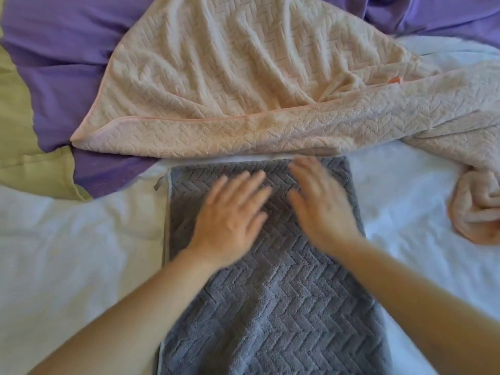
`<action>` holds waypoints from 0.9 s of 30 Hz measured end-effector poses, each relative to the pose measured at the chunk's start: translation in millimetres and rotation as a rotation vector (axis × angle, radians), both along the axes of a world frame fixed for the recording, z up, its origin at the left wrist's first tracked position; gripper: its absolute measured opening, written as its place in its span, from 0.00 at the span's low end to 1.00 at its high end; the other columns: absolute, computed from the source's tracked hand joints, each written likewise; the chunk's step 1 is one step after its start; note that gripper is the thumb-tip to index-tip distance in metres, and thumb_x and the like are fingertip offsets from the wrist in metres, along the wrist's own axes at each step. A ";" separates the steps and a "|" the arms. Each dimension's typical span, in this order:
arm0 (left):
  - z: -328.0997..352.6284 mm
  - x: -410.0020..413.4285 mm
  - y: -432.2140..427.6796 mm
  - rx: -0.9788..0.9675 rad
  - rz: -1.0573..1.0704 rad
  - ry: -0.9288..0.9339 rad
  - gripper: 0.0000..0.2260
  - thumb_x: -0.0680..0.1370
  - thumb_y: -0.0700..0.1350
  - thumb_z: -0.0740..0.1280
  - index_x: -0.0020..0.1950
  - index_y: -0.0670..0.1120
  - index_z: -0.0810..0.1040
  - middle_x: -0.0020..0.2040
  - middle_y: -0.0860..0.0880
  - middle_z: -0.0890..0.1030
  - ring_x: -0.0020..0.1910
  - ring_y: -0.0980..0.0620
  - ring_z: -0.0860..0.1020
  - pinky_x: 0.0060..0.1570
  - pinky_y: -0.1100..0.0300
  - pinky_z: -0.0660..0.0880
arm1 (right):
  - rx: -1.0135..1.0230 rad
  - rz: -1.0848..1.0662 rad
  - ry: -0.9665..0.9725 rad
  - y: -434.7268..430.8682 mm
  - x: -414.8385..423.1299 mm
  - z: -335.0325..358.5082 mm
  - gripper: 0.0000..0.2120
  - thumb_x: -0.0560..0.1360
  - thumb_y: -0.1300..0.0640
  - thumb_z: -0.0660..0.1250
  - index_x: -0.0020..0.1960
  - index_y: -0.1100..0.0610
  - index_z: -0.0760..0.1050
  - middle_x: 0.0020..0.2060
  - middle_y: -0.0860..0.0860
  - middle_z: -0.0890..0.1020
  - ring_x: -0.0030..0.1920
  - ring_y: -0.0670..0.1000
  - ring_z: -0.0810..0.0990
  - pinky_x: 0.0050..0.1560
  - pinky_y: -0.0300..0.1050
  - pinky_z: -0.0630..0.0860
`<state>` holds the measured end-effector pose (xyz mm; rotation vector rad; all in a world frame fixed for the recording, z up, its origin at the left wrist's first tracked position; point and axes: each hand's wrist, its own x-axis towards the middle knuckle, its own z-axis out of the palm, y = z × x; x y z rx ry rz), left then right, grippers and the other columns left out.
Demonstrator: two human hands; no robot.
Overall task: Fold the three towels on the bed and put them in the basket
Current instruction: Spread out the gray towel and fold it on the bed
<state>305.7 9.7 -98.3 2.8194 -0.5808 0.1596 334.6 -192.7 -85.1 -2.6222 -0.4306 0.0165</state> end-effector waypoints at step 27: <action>-3.8 -211.0 -4.6 0.243 0.097 0.370 0.27 0.80 0.61 0.48 0.77 0.52 0.57 0.78 0.51 0.57 0.77 0.48 0.55 0.72 0.44 0.53 | -0.357 0.032 0.244 -14.8 -204.8 -14.7 0.30 0.79 0.38 0.41 0.77 0.48 0.40 0.76 0.44 0.43 0.76 0.47 0.38 0.75 0.46 0.38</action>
